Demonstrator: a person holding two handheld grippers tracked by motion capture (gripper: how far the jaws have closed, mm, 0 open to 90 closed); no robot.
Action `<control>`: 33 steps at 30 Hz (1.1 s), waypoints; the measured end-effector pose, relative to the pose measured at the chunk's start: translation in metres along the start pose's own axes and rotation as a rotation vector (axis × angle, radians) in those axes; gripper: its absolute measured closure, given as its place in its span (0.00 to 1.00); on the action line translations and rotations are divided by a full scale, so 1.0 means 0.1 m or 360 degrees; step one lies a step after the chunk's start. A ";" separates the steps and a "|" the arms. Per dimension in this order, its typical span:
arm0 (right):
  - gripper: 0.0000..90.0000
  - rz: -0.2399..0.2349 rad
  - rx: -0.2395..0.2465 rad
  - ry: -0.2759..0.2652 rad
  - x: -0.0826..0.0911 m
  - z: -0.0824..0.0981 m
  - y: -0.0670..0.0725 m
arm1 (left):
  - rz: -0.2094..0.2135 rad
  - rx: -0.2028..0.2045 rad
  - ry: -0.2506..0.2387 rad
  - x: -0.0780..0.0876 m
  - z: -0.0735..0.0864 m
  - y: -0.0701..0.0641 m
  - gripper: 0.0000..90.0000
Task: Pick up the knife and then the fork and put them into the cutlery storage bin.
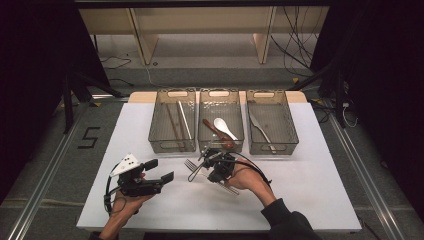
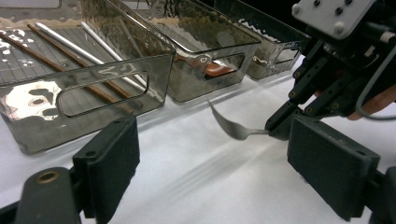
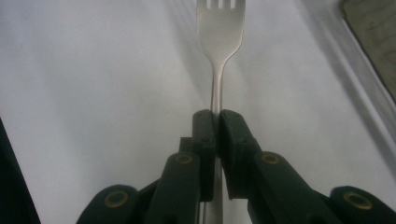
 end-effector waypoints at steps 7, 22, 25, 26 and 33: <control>0.95 0.0011 -0.0052 -0.0064 0.16 0.02 -0.07 | -0.0001 0.0001 -0.0002 0.00 0.00 0.00 0.18; 0.95 0.0080 -0.0156 -0.0244 0.55 0.02 -0.33 | -0.0002 -0.0002 -0.0004 0.00 0.00 0.00 0.18; 0.95 0.0098 -0.0191 -0.0283 0.64 0.03 -0.40 | -0.0002 -0.0001 -0.0004 0.00 0.00 0.00 0.18; 0.95 0.0106 -0.0194 -0.0302 0.67 0.03 -0.43 | -0.0002 -0.0002 -0.0004 0.00 0.00 0.00 0.18; 0.95 0.0158 -0.0274 -0.0372 0.88 0.07 -0.63 | -0.0003 -0.0002 -0.0005 0.00 0.00 0.00 0.18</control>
Point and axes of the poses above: each handheld gripper's, and its own axes: x roughly backward along the jaws, z roughly out of its underside, y roughly to its left, the point moved 6 cm from there along -x, roughly forward along the jaws
